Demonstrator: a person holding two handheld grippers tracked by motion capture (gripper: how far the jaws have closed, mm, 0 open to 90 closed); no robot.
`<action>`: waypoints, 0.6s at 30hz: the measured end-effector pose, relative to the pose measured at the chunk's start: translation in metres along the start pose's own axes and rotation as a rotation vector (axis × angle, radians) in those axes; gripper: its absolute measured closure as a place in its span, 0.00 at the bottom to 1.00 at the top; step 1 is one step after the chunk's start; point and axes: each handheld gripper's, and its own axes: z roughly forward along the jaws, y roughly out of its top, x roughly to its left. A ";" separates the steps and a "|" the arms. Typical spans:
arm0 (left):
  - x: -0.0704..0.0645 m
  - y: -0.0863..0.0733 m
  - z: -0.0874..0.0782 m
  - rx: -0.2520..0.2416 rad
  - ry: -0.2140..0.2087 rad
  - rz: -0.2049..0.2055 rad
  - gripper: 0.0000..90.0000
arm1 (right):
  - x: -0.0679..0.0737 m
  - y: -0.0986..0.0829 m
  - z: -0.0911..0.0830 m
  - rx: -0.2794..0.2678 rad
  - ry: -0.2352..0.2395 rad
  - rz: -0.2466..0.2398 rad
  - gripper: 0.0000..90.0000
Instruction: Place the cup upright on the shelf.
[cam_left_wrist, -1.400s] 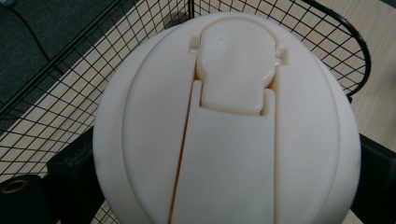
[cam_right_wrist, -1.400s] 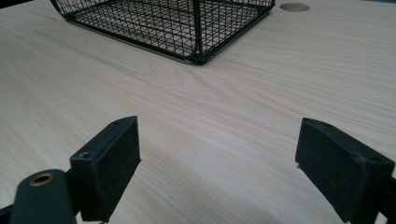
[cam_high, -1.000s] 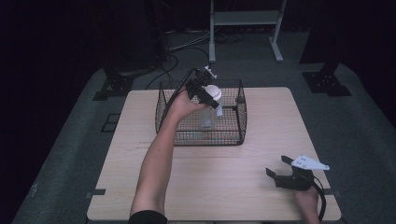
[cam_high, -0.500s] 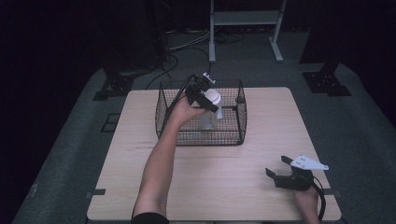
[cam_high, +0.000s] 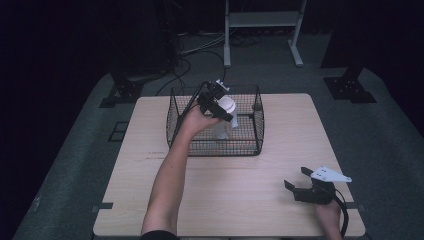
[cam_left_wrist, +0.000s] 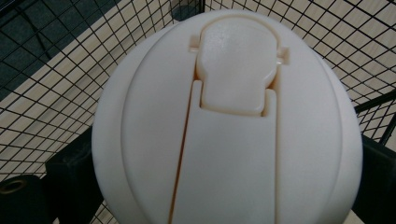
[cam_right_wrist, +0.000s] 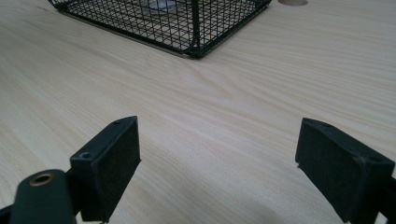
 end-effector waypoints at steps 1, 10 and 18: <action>0.000 0.000 0.000 0.002 0.000 0.002 0.05 | 0.000 0.000 0.000 0.000 0.000 0.000 0.14; -0.001 -0.005 -0.002 0.000 0.007 0.010 0.03 | 0.000 0.000 0.000 0.004 -0.001 0.000 0.14; 0.000 -0.006 -0.009 -0.020 0.004 0.010 0.02 | 0.000 0.000 0.000 0.005 -0.001 0.000 0.14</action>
